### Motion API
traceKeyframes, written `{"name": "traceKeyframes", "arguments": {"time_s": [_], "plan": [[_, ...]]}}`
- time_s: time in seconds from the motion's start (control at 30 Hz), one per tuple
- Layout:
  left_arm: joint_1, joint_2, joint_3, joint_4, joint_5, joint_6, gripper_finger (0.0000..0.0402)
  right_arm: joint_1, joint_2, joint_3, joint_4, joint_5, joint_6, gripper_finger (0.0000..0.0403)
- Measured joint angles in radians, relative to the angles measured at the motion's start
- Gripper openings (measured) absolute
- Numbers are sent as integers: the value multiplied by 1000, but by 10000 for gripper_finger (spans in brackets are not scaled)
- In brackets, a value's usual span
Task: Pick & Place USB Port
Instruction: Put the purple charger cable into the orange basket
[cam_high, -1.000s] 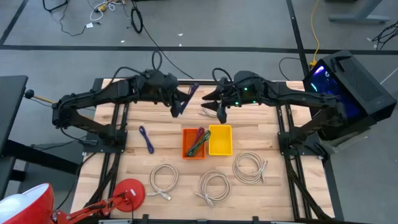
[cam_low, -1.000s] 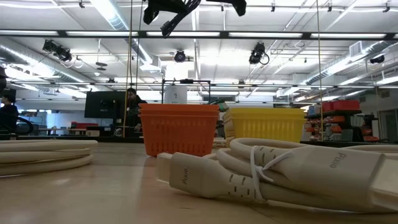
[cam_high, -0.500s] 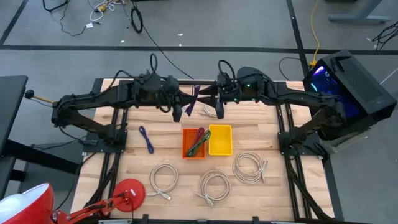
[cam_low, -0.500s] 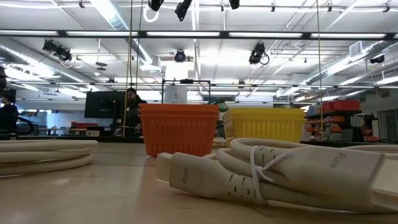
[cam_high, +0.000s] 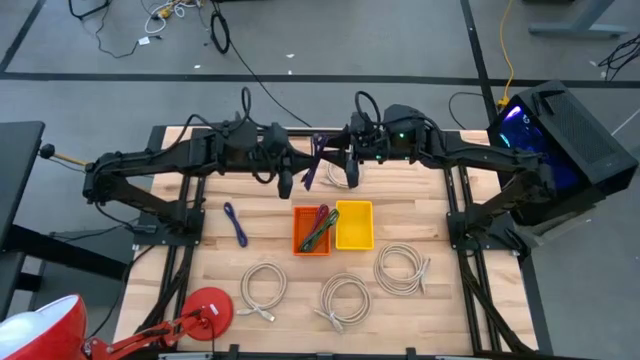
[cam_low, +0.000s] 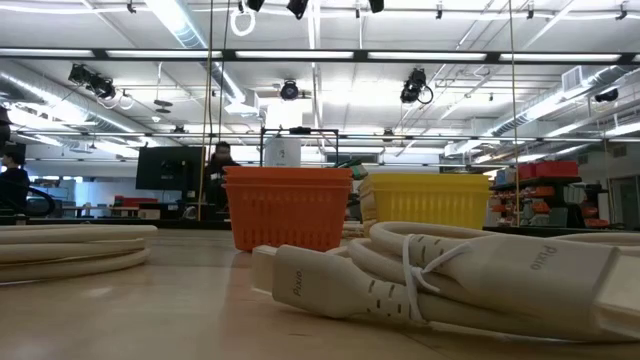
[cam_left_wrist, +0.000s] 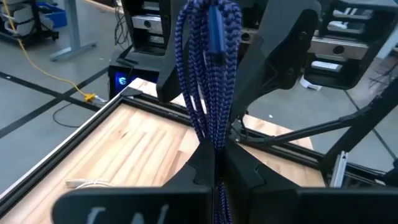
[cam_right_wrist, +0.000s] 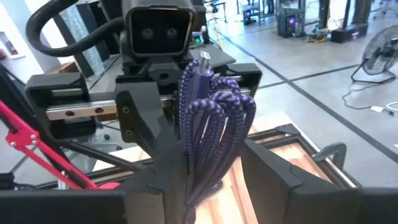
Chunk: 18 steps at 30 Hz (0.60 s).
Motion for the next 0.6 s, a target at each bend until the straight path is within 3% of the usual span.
{"name": "traceKeyframes", "arguments": {"time_s": [0.17,0.3,0.6], "plan": [[-4,1,0,5,-11,0,13,-6,0,0,-1,-20,-2,116],[-4,6,-1,9,-16,-1,13,-6,-1,0,-7,-59,-44,25],[-2,9,-2,2,-37,-6,62,-5,-1,2,-78,28,-59,10]]}}
